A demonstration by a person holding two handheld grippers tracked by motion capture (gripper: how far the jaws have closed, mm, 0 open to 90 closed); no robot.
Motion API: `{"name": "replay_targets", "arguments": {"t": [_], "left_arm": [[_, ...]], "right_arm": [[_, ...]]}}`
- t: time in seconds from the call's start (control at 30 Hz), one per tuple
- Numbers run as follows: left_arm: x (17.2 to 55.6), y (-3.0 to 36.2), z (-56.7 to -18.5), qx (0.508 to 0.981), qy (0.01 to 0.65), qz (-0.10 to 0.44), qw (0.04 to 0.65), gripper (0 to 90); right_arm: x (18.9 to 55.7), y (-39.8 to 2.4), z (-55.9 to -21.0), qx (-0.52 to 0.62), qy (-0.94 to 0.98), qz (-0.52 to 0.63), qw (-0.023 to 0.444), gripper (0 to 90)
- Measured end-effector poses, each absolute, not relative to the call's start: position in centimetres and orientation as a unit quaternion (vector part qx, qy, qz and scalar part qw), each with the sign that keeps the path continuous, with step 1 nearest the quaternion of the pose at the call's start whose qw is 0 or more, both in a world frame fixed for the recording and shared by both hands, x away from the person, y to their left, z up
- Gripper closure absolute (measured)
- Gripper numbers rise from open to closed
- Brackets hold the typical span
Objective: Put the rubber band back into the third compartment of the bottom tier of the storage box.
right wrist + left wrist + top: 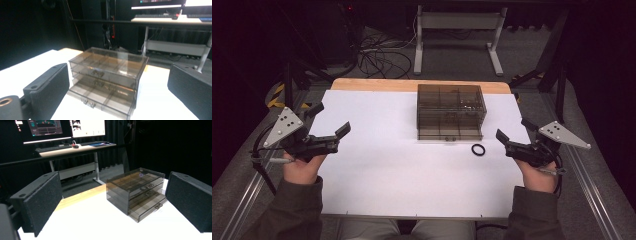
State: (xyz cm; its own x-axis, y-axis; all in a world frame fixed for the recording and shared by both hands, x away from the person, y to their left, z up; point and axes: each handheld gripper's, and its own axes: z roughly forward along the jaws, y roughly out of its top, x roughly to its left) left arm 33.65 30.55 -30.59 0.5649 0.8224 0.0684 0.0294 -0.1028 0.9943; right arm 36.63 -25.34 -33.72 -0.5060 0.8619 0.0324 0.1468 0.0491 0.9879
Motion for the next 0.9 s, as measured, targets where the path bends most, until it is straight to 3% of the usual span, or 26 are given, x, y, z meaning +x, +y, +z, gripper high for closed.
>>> {"name": "replay_targets", "arguments": {"t": [0.47,0.9], "left_arm": [[33.6,30.4,-30.6,0.663,0.322,0.336,0.587,1.8],[33.6,30.4,-30.6,0.662,0.325,0.336,0.586,2.1]], "right_arm": [[38.1,-25.0,-35.5,0.418,0.693,0.504,0.301,17.7],[40.0,-25.3,-38.6,0.462,0.723,0.443,0.261,42.1]]}}
